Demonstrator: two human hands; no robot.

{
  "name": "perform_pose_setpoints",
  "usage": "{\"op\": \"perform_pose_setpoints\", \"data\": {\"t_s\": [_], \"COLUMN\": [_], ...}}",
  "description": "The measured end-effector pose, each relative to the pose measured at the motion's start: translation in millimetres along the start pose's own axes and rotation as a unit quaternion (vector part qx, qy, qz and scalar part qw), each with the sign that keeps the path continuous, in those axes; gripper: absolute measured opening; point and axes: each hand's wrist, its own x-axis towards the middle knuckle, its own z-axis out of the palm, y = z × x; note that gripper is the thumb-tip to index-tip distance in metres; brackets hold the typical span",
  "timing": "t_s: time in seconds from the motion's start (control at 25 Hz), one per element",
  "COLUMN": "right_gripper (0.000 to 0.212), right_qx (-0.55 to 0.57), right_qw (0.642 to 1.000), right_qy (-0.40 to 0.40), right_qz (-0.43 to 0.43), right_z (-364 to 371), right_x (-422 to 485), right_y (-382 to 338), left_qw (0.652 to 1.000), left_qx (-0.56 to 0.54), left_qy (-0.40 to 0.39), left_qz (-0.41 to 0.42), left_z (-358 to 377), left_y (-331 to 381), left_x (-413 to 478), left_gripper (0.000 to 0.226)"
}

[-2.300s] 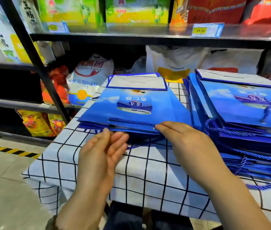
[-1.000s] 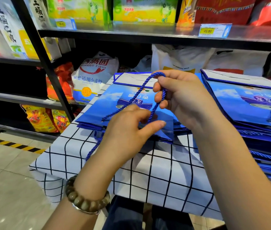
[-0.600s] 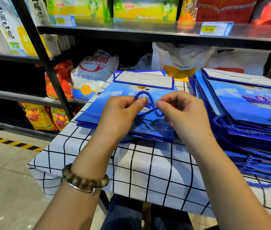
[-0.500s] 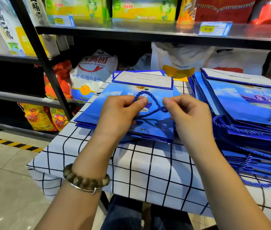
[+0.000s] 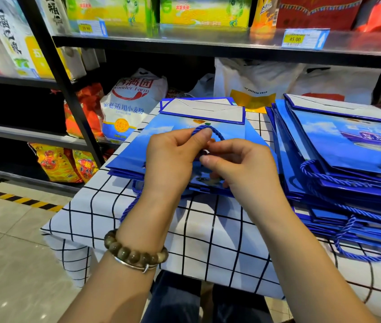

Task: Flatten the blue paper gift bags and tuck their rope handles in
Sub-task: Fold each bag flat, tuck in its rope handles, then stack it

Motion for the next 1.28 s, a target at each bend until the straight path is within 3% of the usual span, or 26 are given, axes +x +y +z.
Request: {"op": "perform_pose_setpoints", "data": {"t_s": [0.36, 0.52, 0.6, 0.68, 0.76, 1.12, 1.28], "right_gripper": [0.015, 0.02, 0.022, 0.024, 0.025, 0.026, 0.027], "right_qx": [0.043, 0.025, 0.014, -0.019, -0.047, -0.074, -0.057], "right_qw": [0.999, 1.0, 1.0, 0.999, 0.999, 0.997, 0.998], "right_qy": [0.024, 0.01, -0.001, -0.016, -0.021, 0.032, 0.039], "right_qz": [-0.007, 0.004, 0.024, 0.025, 0.015, -0.013, -0.008], "right_z": [4.5, 0.5, -4.4, -7.6, -7.6, -2.9, -6.0], "right_x": [0.5, 5.9, 8.2, 10.0, 11.8, 13.2, 14.0], "right_y": [-4.2, 1.9, 5.7, 8.7, 10.4, 15.2, 13.6], "left_qw": [1.0, 0.994, 0.964, 0.907, 0.866, 0.831, 0.796], "left_qx": [0.014, 0.079, 0.23, 0.363, 0.419, 0.453, 0.463], "left_qy": [0.007, -0.059, -0.083, -0.127, -0.166, -0.102, -0.105], "left_qz": [0.017, 0.041, 0.101, 0.169, 0.217, 0.305, 0.375], "left_z": [3.2, -5.7, -26.8, -49.0, -60.9, -56.2, -52.1], "left_y": [1.0, 2.7, -5.0, -14.9, -26.5, -33.2, -33.7], "left_x": [-6.9, -3.6, 1.1, 2.1, 1.9, -1.5, -1.7], "left_gripper": [0.022, 0.017, 0.033, 0.05, 0.05, 0.012, 0.031]}}
